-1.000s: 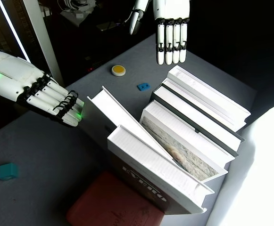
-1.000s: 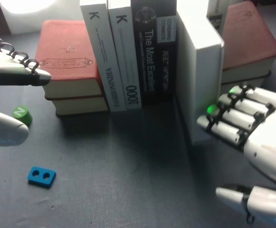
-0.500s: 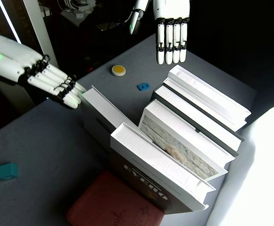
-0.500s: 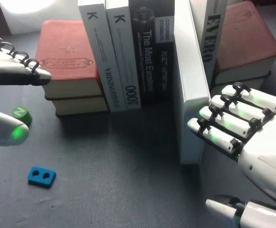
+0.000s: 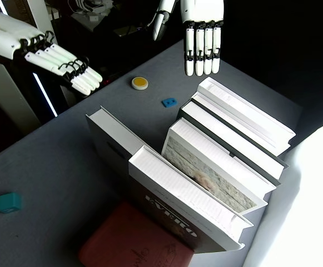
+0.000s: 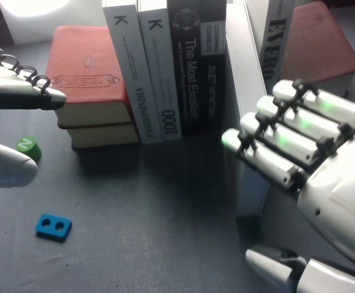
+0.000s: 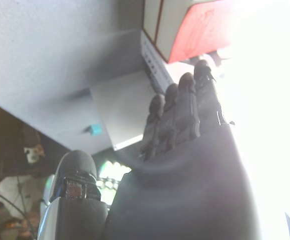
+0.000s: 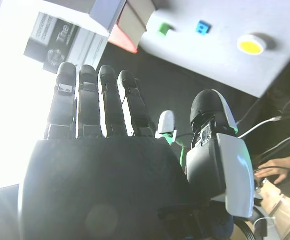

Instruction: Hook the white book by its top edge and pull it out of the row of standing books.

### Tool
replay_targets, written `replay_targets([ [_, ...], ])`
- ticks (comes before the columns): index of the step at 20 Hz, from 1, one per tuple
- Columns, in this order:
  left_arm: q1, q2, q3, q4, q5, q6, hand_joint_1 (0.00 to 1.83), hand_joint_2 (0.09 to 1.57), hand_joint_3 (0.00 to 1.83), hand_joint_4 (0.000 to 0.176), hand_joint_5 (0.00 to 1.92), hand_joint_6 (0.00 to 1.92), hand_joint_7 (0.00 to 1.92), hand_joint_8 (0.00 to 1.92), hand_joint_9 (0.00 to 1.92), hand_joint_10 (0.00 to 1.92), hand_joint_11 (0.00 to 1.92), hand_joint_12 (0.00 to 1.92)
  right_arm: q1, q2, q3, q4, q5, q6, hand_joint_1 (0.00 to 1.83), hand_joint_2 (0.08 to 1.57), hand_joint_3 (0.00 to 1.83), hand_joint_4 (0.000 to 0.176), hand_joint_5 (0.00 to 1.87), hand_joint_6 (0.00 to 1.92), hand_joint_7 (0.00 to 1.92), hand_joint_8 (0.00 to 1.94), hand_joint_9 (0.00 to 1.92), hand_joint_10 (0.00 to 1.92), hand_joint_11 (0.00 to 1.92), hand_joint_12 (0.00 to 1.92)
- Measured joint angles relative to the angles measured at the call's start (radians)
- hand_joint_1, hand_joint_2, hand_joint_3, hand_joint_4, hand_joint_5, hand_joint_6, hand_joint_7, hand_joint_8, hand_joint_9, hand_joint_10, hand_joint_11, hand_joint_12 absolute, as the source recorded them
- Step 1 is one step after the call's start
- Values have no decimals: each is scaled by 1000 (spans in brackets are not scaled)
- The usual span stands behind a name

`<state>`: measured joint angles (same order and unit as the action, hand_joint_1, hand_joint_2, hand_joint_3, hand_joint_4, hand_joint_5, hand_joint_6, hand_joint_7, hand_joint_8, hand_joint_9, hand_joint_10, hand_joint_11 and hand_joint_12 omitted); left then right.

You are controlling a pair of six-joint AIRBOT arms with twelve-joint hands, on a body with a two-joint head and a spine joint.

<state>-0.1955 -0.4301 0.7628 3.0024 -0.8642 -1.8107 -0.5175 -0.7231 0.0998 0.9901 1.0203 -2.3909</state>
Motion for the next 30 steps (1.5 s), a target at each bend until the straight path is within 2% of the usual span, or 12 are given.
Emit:
replay_targets([
  [5,-3,0,0,0,-1,0,0,1237,0,0,2,0,0,0,0,0,0,0,22,9,73,-271,-83,311,14,1244,1,0,82,2,69,1,57,0,0,113],
  [8,-8,0,0,0,0,0,0,1237,0,0,14,5,0,0,0,0,8,3,60,9,140,-303,-198,438,66,1231,0,0,119,4,99,1,73,3,0,156],
  [13,-8,0,0,0,0,0,0,1243,1,0,14,2,0,0,0,0,3,2,101,27,167,-302,-245,486,32,1239,1,0,94,2,77,1,57,1,0,114],
  [16,-8,0,0,0,0,0,0,1231,0,0,22,5,2,1,0,0,24,11,153,61,193,-318,-347,611,25,1239,1,0,96,1,74,0,50,0,0,87],
  [20,-8,0,0,0,0,0,0,1239,0,0,13,0,0,0,0,0,19,10,240,96,235,-347,-462,715,31,1245,1,0,76,4,54,3,30,3,0,1],
  [21,-8,0,0,0,0,0,0,1243,1,0,10,0,0,0,0,0,10,5,266,105,250,-386,-506,752,24,1238,0,0,82,6,64,6,44,9,19,9],
  [22,-8,0,0,0,0,0,0,1239,0,0,10,0,0,0,0,0,12,7,269,108,254,-410,-518,769,50,1226,4,0,111,3,96,7,82,2,3,154],
  [24,-8,0,0,0,0,0,0,1242,1,0,27,7,10,4,6,2,18,9,263,108,265,-426,-551,798,38,1236,8,0,123,4,111,7,90,0,0,200],
  [26,-8,0,0,0,0,0,0,1353,51,0,13,5,0,0,0,0,0,0,259,109,269,-426,-562,802,79,1395,52,0,76,2,61,2,42,2,0,88],
  [27,-8,0,0,0,0,0,230,1415,74,0,47,9,29,7,20,5,25,12,256,111,270,-428,-554,802,215,1504,96,0,93,5,69,2,48,4,0,93],
  [29,-8,0,0,0,0,-1,207,1415,72,0,54,7,36,5,26,4,32,17,256,111,270,-426,-546,803,232,1491,89,0,107,7,83,4,58,6,0,112],
  [30,-8,0,0,0,0,0,74,1437,77,0,42,5,17,6,12,4,21,13,256,111,270,-426,-542,805,316,1434,57,0,112,6,83,2,55,4,0,103],
])
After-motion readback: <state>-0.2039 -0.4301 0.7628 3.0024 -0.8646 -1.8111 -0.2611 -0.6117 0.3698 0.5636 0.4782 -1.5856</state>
